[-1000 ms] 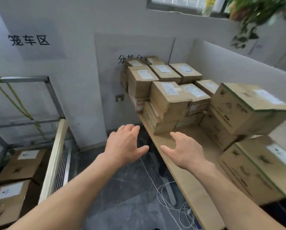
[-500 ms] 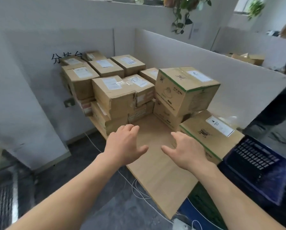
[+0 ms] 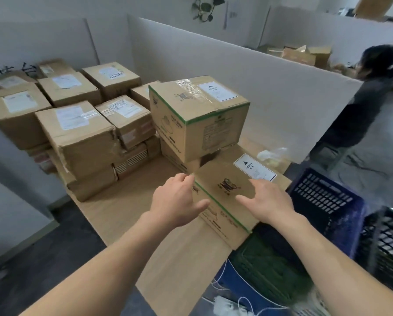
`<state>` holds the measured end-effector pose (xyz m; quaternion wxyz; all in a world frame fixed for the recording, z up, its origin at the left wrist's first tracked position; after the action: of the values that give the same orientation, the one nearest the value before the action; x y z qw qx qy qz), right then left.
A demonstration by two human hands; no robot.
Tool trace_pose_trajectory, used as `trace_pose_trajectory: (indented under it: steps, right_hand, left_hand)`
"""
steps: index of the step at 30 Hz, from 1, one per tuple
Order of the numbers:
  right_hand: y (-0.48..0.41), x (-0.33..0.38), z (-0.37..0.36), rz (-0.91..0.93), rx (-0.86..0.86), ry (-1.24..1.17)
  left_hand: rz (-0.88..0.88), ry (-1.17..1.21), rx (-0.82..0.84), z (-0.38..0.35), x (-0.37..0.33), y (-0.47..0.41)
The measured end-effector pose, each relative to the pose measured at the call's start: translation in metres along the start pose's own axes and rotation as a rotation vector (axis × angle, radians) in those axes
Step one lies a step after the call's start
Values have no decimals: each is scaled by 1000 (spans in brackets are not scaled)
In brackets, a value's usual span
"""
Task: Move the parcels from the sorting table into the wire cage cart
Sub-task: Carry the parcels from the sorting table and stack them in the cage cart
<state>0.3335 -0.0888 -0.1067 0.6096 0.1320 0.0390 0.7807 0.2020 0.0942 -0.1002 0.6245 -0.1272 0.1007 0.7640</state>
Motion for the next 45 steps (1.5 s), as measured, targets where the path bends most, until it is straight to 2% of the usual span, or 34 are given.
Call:
trace_pose_trajectory:
  steps: [9,17,30,37,41,45]
  right_hand:
    - [-90,-48,-11,-84,42,123]
    - [-125,-53,-13,-81,201,74]
    - [-55,-20,-44,-47,329,1]
    - [8,27,-66,-38,325,-41]
    - [48,62,-87,-45,368,-122]
    - [91,107,-112,-24,382,-171]
  left_hand:
    - [62,1,110,-50,-25,-49]
    - [61,56,113,-69,-20,-49]
    - [173,207,11,-75,24,19]
    - [348,441,-163,-64,70,96]
    - [491,599,-174,-57,100,151]
    - [533,605,-209,-42,135,202]
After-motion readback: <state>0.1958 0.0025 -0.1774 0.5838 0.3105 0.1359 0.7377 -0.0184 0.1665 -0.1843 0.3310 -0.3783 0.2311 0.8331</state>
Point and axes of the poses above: each hand's wrist, its own y-axis away from the middle knuckle, its own z-axis out of the back of the hand, x = y × z, the point moved 3 cm from there along -y, towards the middle knuckle, and after that the axes turned 13 degrees about -z, right-handed, at the moved point
